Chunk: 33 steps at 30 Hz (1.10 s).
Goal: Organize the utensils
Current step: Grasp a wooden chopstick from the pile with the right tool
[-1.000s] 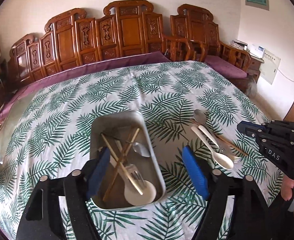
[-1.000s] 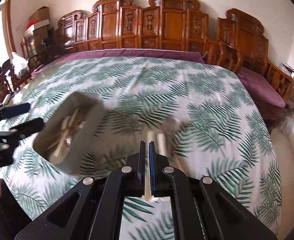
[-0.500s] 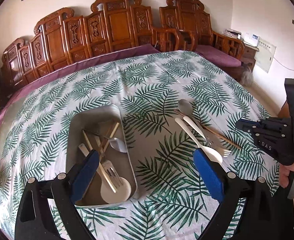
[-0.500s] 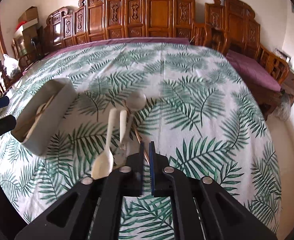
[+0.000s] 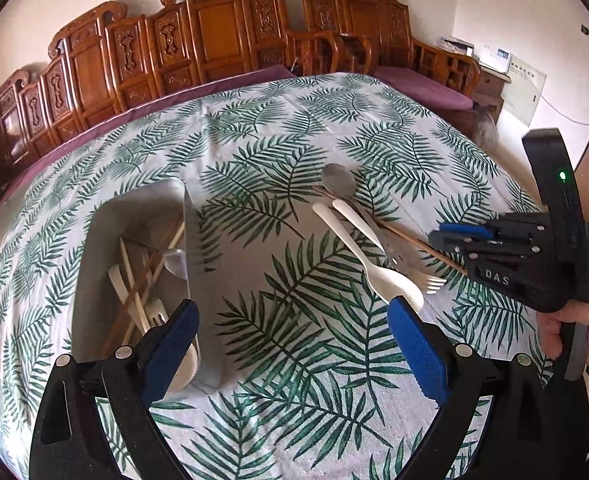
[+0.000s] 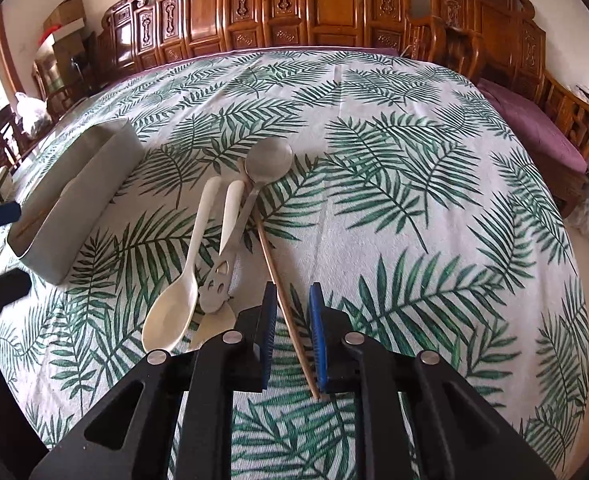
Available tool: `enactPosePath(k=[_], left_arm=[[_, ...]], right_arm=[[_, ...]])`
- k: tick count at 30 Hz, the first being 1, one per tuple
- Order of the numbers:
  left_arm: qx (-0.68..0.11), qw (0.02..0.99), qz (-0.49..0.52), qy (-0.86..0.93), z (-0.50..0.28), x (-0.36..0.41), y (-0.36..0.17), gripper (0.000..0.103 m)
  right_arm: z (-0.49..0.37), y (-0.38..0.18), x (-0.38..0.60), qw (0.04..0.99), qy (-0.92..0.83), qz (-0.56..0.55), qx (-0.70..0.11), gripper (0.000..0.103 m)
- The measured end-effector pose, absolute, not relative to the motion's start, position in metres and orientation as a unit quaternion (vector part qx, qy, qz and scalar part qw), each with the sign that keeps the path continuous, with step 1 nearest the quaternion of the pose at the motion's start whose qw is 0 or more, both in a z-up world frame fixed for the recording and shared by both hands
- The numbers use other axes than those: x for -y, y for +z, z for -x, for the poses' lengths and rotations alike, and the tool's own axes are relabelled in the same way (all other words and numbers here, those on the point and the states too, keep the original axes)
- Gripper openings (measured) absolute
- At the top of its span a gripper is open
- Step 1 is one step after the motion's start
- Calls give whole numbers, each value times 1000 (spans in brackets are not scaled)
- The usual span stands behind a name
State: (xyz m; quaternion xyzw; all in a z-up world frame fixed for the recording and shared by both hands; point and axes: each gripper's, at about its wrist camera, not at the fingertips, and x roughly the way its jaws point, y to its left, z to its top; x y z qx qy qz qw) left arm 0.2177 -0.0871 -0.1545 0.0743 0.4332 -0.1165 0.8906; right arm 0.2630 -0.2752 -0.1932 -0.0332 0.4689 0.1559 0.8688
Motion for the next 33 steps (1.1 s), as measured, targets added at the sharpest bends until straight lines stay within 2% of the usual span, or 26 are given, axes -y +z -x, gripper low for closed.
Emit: enactPosePath(k=[14,15,17,19,33], left_arm=[[-453,881,-78,-111,-219,94,-172,92],[-454,880,-79,-111,-219,94,-173,92],[-456,879,-81,-112,-220,96,-174,92],[-457,879,-80,-113,-220,97,-176,92],[-453,882,-59,-120,-214,94,-172,92]], right_arm=[[-299,-207,239,850,183,97,-485,18],[-300,-206,240,849,183,96,-487,17],[-298,-205,241,846,183,105,-491,7],[-297,-205,245,839,180,100,-503,7],[-278,-159,275,860,130,107,-482,5]])
